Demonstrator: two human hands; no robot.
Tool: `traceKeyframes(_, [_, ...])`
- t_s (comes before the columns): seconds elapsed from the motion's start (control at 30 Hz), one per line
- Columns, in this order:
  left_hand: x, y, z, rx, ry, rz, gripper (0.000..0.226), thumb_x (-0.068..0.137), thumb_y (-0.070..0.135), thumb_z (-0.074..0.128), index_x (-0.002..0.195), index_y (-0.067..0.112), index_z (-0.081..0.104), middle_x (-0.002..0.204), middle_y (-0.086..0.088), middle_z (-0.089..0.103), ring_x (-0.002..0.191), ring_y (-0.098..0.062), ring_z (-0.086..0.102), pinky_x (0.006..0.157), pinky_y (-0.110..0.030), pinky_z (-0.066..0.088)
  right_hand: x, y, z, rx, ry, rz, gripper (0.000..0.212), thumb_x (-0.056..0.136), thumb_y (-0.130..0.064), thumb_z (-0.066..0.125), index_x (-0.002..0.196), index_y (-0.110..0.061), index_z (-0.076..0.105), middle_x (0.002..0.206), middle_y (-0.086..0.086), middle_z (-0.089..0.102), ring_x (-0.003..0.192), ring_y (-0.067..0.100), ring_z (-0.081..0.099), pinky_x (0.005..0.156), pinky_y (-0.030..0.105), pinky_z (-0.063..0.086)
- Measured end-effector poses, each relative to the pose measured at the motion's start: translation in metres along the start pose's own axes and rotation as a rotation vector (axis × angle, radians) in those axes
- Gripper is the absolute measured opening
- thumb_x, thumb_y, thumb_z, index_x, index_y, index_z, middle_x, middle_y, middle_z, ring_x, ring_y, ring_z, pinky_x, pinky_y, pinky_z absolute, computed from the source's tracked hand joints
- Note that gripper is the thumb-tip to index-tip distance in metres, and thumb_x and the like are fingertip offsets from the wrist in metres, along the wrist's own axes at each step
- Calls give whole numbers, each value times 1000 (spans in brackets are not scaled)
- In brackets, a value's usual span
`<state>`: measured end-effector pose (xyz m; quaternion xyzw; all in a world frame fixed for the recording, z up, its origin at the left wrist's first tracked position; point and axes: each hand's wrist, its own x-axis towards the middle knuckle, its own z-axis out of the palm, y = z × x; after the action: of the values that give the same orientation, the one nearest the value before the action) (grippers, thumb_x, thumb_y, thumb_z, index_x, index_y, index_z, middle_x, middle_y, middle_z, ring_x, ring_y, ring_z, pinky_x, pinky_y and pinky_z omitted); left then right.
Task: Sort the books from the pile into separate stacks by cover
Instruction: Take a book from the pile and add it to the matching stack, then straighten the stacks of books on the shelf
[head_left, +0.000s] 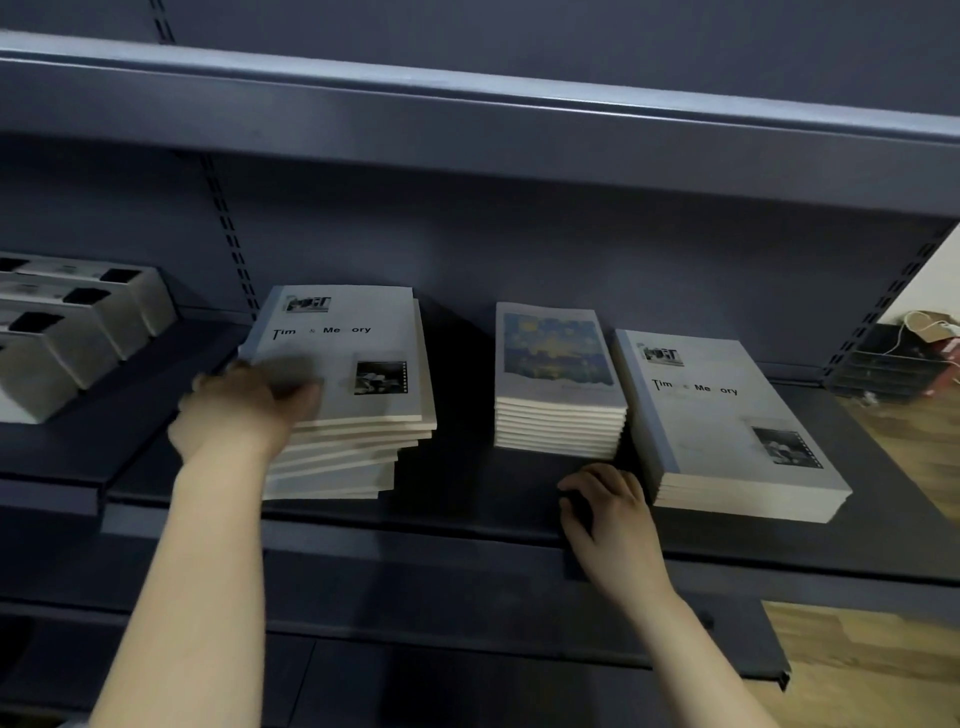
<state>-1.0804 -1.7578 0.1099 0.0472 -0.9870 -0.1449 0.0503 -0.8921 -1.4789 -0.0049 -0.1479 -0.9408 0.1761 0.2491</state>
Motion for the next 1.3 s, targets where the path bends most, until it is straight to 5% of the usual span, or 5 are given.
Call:
traceKeyframes(0.17, [2, 13, -13, -119, 52, -4, 76, 70, 54, 74, 120, 0, 54, 121, -25, 54, 104, -42, 54, 71, -41, 46, 1, -1, -3, 13, -34, 1, 20, 83, -26, 52, 98, -22, 65, 102, -3, 57, 97, 21, 48, 78, 27, 39])
traceKeyframes(0.3, [-7, 20, -12, -424, 222, 149, 36, 95, 19, 51, 121, -5, 47, 119, -29, 52, 104, -44, 51, 72, -36, 34, -1, 1, -7, 6, -76, -7, 23, 85, -26, 52, 104, -19, 65, 108, -2, 57, 102, 22, 48, 81, 27, 38])
traceKeyframes(0.7, [-81, 67, 2, -1064, 429, 386, 14, 93, 11, 52, 104, 20, 52, 94, 4, 55, 75, 2, 51, 63, -3, 36, 4, -4, -58, 516, -147, 160, 23, 97, -22, 46, 114, -25, 63, 113, -12, 62, 104, -10, 53, 84, 2, 36])
traceKeyframes(0.93, [-106, 87, -24, -887, 619, 427, 21, 90, 12, 53, 108, 4, 58, 102, 1, 52, 91, -6, 45, 75, -22, 34, 18, 6, -91, 781, -120, 212, 35, 81, -49, 47, 103, -30, 65, 103, -9, 70, 103, 7, 63, 96, 40, 48])
traceKeyframes(1.3, [-131, 143, 28, -1557, 176, 417, 19, 94, 5, 53, 99, 23, 55, 95, 9, 60, 88, -2, 59, 77, -19, 47, 24, 25, -123, 1010, -37, 311, 29, 95, -21, 51, 123, -16, 58, 107, 0, 70, 100, 13, 66, 84, 37, 56])
